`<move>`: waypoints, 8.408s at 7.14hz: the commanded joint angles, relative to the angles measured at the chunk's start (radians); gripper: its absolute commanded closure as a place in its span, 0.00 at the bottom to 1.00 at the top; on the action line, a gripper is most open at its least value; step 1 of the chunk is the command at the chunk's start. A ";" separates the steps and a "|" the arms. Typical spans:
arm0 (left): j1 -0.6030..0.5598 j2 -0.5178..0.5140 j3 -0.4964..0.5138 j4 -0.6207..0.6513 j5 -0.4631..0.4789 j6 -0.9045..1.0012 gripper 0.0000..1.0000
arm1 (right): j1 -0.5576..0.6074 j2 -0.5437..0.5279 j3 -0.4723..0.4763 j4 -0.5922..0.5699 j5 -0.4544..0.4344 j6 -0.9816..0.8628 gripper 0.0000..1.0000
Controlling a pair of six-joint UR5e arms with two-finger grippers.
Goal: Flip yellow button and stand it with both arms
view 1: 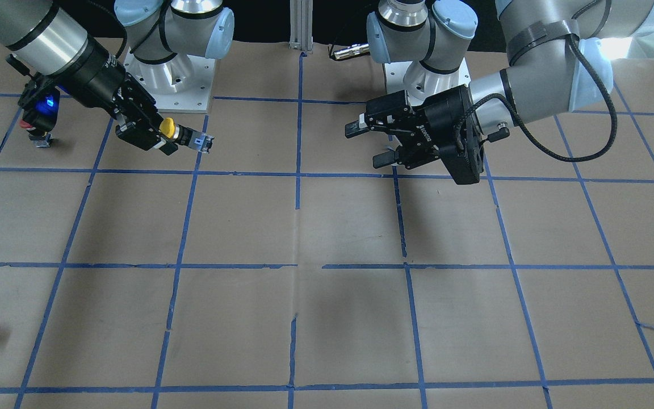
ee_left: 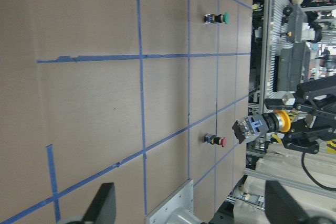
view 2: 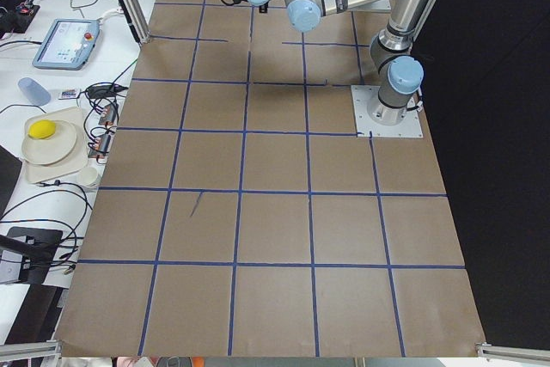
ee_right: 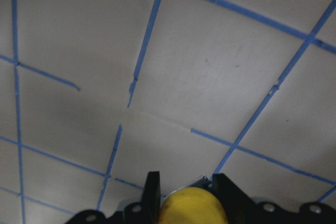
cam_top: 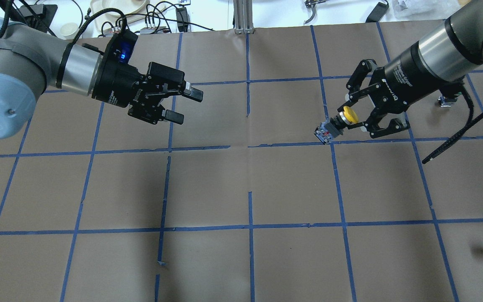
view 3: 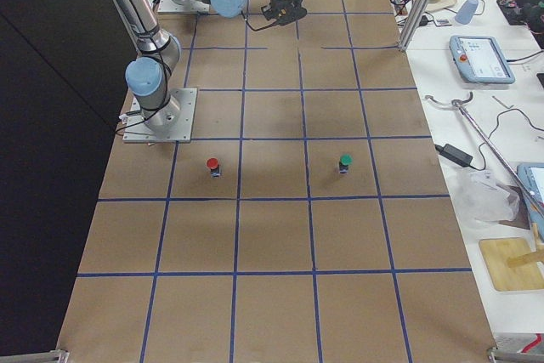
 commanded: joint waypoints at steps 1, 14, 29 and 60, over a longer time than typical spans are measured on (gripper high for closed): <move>-0.012 0.000 0.038 0.047 0.182 -0.064 0.00 | -0.040 -0.001 0.002 0.013 -0.171 0.007 0.86; -0.208 -0.027 0.249 0.041 0.883 -0.258 0.00 | -0.403 0.361 0.312 -1.000 -0.723 -0.118 0.95; -0.133 0.020 0.323 -0.108 0.857 -0.360 0.00 | -0.414 0.317 0.338 -0.981 -0.657 0.344 0.80; -0.138 0.028 0.331 -0.107 0.914 -0.338 0.00 | 0.115 0.160 -0.199 -0.242 -0.254 -0.939 0.00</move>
